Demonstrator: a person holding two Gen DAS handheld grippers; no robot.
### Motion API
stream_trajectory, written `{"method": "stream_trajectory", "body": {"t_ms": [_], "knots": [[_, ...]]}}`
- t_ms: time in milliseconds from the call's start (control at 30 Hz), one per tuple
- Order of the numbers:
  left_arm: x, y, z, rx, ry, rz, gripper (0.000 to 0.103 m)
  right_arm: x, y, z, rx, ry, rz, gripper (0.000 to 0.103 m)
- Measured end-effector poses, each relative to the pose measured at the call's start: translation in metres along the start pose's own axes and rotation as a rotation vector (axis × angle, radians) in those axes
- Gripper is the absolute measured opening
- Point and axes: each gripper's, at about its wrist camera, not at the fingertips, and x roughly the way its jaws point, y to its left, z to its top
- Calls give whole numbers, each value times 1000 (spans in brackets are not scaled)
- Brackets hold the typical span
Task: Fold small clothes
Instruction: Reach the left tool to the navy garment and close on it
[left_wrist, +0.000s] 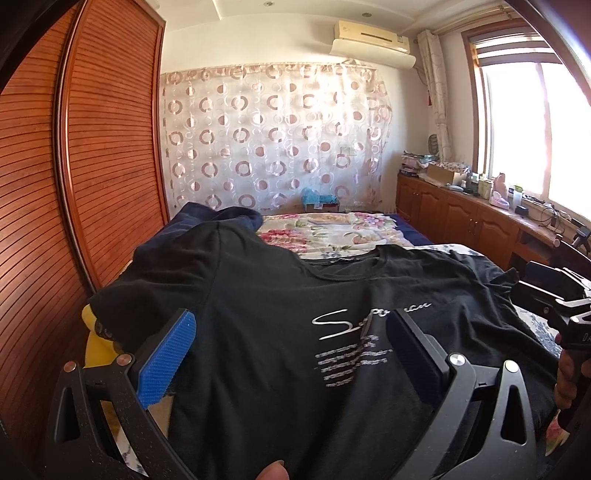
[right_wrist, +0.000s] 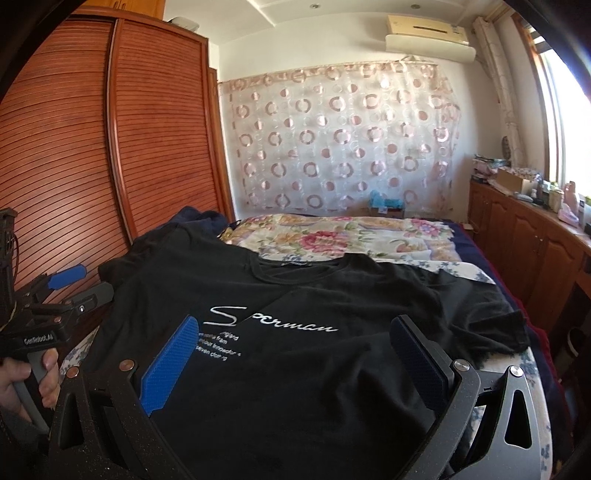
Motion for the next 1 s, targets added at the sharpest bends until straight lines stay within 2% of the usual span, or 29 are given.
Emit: {"method": "stream_trajectory", "body": {"t_ms": [167, 400, 600, 733, 800, 867, 1000], "knots": [[1, 34, 0, -18, 12, 40, 103, 16, 0, 15, -49, 22, 37, 103], [8, 80, -4, -53, 59, 97, 103, 37, -19, 20, -37, 69, 116, 103], [19, 112, -6, -65, 103, 125, 103, 71, -38, 14, 6, 172, 186, 101], [32, 126, -4, -66, 145, 137, 103, 91, -57, 11, 2, 236, 181, 100], [41, 138, -1, -77, 156, 114, 103, 96, -67, 11, -2, 252, 178, 100], [50, 150, 3, -105, 173, 89, 100, 99, -73, 11, -8, 262, 174, 100], [66, 173, 9, -173, 210, 61, 87, 100, -81, 14, -22, 268, 169, 100]]}}
